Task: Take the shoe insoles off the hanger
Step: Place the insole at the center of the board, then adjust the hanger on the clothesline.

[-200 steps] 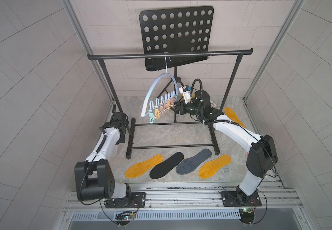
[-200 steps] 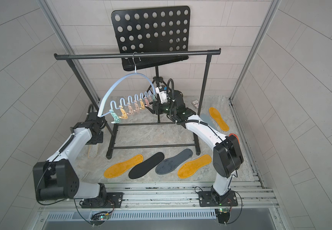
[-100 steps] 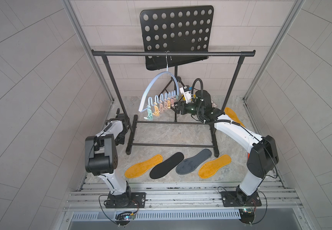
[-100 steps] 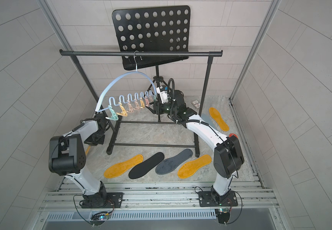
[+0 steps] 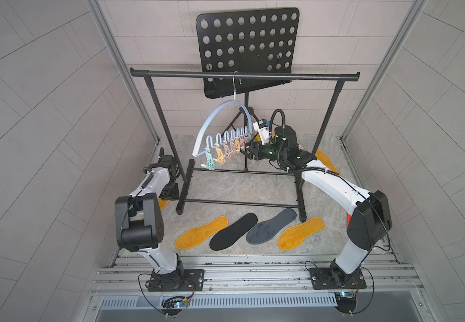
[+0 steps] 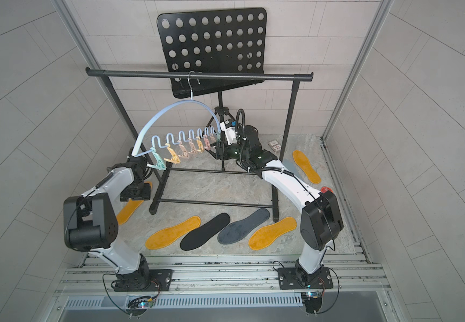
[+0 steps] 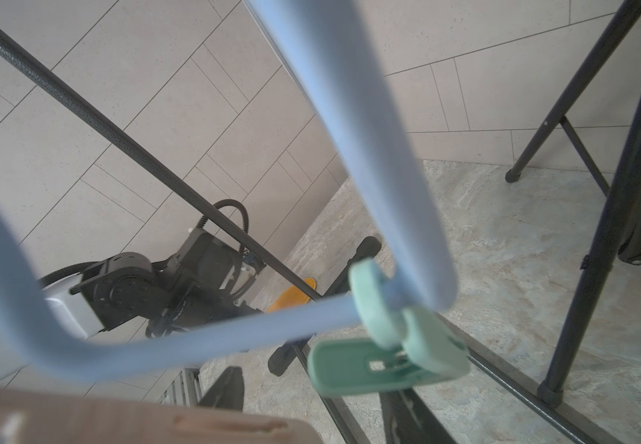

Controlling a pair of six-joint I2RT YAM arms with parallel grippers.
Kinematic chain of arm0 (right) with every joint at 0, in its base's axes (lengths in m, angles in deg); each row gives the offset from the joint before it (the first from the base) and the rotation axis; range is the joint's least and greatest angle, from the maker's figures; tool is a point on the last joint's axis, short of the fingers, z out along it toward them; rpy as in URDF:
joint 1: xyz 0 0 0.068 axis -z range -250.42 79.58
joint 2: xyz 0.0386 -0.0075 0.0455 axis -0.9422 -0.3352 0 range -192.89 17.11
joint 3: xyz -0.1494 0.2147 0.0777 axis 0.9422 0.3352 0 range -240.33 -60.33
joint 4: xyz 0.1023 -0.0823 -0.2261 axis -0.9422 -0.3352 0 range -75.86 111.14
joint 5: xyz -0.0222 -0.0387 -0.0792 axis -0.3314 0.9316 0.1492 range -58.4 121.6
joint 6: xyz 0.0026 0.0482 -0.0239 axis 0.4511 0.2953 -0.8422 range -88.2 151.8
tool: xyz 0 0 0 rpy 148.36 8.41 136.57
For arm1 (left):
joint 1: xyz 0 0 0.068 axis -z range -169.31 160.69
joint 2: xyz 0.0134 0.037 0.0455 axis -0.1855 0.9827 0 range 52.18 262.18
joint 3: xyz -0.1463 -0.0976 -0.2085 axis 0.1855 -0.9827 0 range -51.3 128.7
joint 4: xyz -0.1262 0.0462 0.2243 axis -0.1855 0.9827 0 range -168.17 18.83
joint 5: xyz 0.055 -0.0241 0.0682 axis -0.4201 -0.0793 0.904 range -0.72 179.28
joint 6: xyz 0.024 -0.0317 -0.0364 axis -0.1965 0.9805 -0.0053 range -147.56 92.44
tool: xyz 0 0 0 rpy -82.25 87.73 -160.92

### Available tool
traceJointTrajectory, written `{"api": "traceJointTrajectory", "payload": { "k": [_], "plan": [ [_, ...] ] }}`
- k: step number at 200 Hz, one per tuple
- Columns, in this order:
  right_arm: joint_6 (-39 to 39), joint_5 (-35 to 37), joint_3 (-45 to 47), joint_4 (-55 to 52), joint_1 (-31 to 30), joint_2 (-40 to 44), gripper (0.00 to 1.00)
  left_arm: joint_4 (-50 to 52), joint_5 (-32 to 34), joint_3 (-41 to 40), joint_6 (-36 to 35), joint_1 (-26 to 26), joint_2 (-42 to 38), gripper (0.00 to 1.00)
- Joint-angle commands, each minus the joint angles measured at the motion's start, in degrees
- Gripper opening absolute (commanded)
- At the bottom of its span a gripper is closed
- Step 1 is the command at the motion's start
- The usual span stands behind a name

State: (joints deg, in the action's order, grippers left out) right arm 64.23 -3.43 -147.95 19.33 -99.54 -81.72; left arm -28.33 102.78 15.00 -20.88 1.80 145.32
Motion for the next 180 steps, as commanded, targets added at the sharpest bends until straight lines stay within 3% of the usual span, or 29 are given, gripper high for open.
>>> {"api": "traceJointTrajectory", "payload": {
  "k": [1, 50, 180],
  "plan": [
    [-1.3, 2.6, 2.8, -16.8, 0.6, -3.8, 0.6, -0.6, -9.0, -3.1, 6.2, -1.2, -6.2, 0.71],
    [1.3, 1.7, -0.3, -15.0, 0.7, -3.9, 0.64, -8.6, -11.1, -12.5, 9.1, -1.2, -21.3, 0.71],
    [7.5, -0.4, -7.1, -11.4, -0.6, -1.4, 0.84, -10.7, -12.9, -18.9, 6.6, -1.2, -28.7, 0.71]
  ]
}}
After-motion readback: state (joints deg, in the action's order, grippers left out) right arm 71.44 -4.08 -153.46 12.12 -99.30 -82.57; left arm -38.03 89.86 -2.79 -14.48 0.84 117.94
